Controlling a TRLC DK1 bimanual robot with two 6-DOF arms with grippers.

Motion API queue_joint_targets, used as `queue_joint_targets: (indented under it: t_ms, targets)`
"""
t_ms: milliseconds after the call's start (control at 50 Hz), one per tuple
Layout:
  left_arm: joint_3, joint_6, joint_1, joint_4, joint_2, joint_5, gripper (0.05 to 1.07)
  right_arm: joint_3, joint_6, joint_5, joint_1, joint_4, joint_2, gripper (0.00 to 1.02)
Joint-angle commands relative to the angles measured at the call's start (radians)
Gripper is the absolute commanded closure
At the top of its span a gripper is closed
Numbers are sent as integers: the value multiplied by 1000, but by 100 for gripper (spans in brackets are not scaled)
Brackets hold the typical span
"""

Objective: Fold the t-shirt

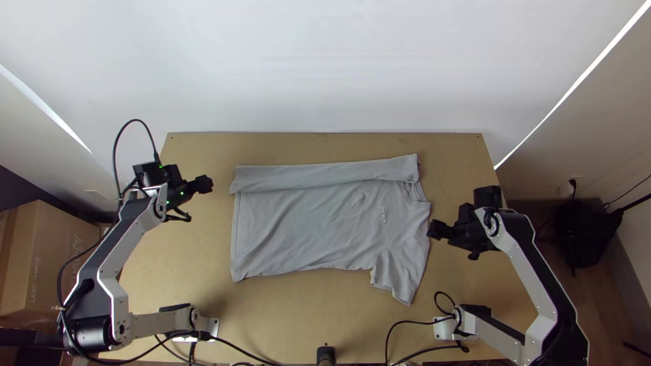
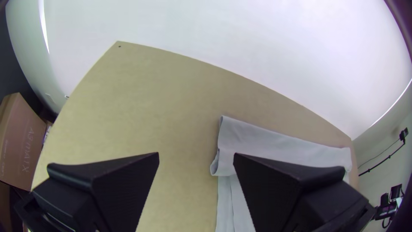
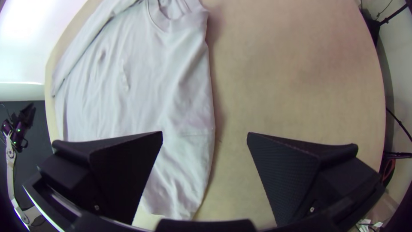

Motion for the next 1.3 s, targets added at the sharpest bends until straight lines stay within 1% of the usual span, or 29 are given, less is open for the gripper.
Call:
queue_joint_targets:
  t_ms: [0, 60, 100, 180, 220, 380, 640, 660, 700, 760, 820, 860, 940, 1020, 1080, 1220, 1280]
  targets:
    - [-21, 24, 16, -34, -56, 15, 23, -62, -50, -27, -9, -8, -15, 13]
    - [-24, 25, 19, -49, -78, 17, 23, -82, -50, -46, -12, 9, -15, 21]
    - [-24, 25, 19, -57, -88, 19, 23, -99, -50, -72, -18, 28, -14, 26]
    - [-24, 24, 17, -74, -113, 19, 23, -125, -39, -102, -21, 69, -6, 42]
    - [-24, 24, 11, -83, -124, 20, 23, -134, -36, -115, -21, 89, 4, 47]
    - [-31, 24, -12, -107, -162, 26, 23, -137, -30, -139, -27, 123, 83, 48]
    - [-17, 25, -9, -146, -177, 26, 23, -142, -30, -139, -27, 153, 179, 49]
    - [-15, 25, -9, -150, -177, 26, 23, -143, -30, -141, -26, 153, 184, 53]
    - [-11, 28, -11, -166, -179, 26, 23, -146, -30, -147, -23, 156, 192, 66]
    - [-1, 39, -11, -196, -179, 28, 23, -155, -30, -170, -23, 164, 195, 81]
    - [9, 73, -15, -242, -182, 37, 23, -160, -30, -181, -21, 164, 196, 92]
    - [23, 114, -27, -302, -180, 48, 23, -163, -33, -182, -21, 164, 196, 100]
    - [51, 228, -55, -463, -177, 63, 23, -165, -39, -182, -27, 164, 193, 100]
    - [74, 360, -84, -650, -177, 66, 23, -160, -48, -182, -52, 163, 192, 100]
    - [72, 453, -93, -759, -179, 66, 24, -158, -54, -182, -70, 163, 190, 100]
    - [49, 579, -110, -968, -182, 45, 24, -162, -74, -182, -82, 156, 185, 100]
    - [28, 616, -135, -1022, -193, 0, 24, -165, -77, -182, -81, 152, 185, 100]
